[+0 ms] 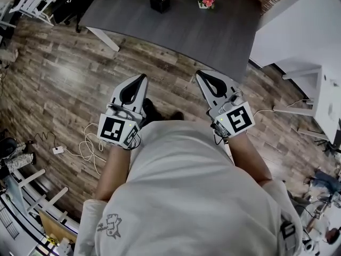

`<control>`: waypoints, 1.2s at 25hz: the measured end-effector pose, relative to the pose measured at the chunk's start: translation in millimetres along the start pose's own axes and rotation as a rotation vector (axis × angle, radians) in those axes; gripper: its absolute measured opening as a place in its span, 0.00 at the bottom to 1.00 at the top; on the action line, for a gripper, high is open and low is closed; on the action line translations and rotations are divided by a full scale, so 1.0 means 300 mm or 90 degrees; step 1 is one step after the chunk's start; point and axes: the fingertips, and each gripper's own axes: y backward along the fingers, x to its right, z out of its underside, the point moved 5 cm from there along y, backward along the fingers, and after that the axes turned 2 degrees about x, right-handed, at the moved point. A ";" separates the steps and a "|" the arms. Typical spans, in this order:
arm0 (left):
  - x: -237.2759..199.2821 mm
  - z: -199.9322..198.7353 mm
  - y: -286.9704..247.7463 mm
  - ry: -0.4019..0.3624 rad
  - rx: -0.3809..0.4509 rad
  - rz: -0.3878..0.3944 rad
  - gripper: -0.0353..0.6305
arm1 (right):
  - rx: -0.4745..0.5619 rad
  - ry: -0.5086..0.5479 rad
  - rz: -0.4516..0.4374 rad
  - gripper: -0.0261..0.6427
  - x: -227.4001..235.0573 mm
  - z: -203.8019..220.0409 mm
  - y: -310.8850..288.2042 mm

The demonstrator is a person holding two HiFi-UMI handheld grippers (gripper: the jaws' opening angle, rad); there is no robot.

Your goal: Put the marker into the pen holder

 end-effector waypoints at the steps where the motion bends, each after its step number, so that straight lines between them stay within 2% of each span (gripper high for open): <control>1: 0.009 0.003 0.005 -0.002 0.000 -0.003 0.07 | -0.002 -0.001 0.000 0.05 -0.003 0.003 0.015; 12: 0.088 0.017 0.049 -0.015 0.009 -0.020 0.07 | -0.010 0.028 0.003 0.05 -0.007 0.027 0.140; 30: 0.099 0.024 0.079 -0.027 -0.001 -0.035 0.07 | -0.001 0.024 -0.017 0.05 -0.025 0.031 0.142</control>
